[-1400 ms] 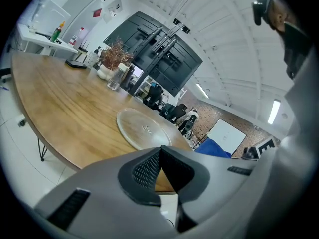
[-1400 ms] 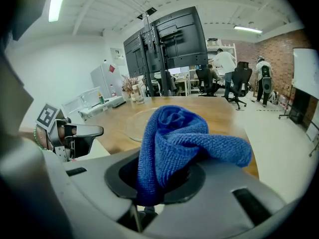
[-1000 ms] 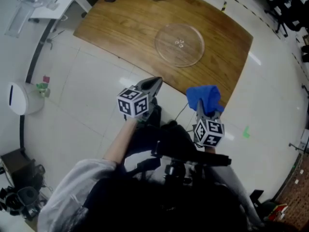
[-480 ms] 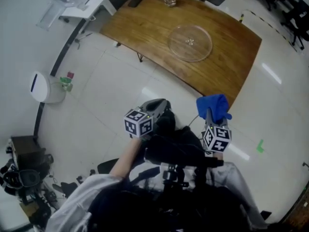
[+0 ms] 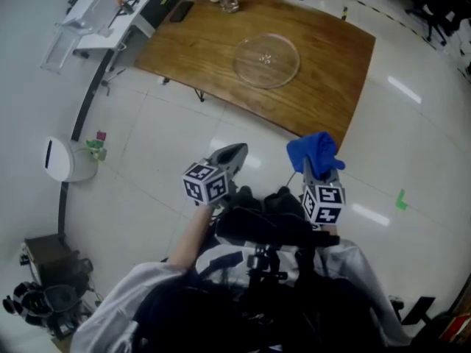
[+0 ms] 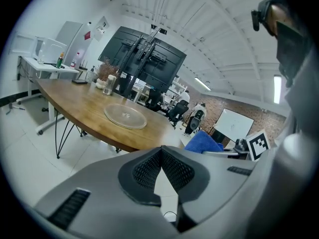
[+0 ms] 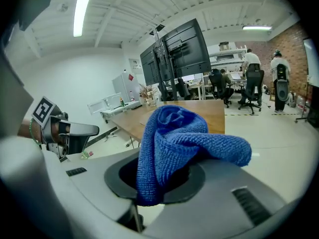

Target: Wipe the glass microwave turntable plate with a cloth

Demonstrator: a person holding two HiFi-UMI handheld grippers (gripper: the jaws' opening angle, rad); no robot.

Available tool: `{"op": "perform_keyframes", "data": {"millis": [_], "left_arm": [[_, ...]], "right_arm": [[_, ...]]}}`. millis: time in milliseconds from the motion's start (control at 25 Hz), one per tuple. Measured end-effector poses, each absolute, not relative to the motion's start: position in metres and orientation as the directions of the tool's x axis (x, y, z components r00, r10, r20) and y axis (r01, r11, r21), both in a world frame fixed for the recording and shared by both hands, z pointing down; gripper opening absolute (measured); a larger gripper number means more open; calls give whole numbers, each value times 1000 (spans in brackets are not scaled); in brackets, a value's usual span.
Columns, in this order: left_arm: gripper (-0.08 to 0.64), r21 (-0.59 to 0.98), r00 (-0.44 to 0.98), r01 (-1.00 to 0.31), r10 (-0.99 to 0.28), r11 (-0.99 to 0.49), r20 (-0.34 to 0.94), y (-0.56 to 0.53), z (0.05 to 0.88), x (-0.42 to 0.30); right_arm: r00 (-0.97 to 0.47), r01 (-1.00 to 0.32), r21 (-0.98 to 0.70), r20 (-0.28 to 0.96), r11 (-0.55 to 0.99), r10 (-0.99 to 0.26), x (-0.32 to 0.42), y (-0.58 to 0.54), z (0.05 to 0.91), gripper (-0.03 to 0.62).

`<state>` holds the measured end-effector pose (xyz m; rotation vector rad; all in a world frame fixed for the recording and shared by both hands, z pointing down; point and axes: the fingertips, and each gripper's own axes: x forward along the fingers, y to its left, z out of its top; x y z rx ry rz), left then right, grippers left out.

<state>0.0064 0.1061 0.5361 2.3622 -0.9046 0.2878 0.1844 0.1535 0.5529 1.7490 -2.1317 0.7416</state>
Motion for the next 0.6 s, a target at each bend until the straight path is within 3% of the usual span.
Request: {"op": "perform_keyframes", "data": {"millis": [280,600], "left_arm": [[0,427,758,-652,-520,-627,393,94,531,-13],[0,366,777,-624,-499,-691,383,85,526,-21]], "right_arm": [[-159,-964,-267,520,17,-839,190,149,542,78],[-217,-966,-235,516,106,-828,134,140,520,78]]}}
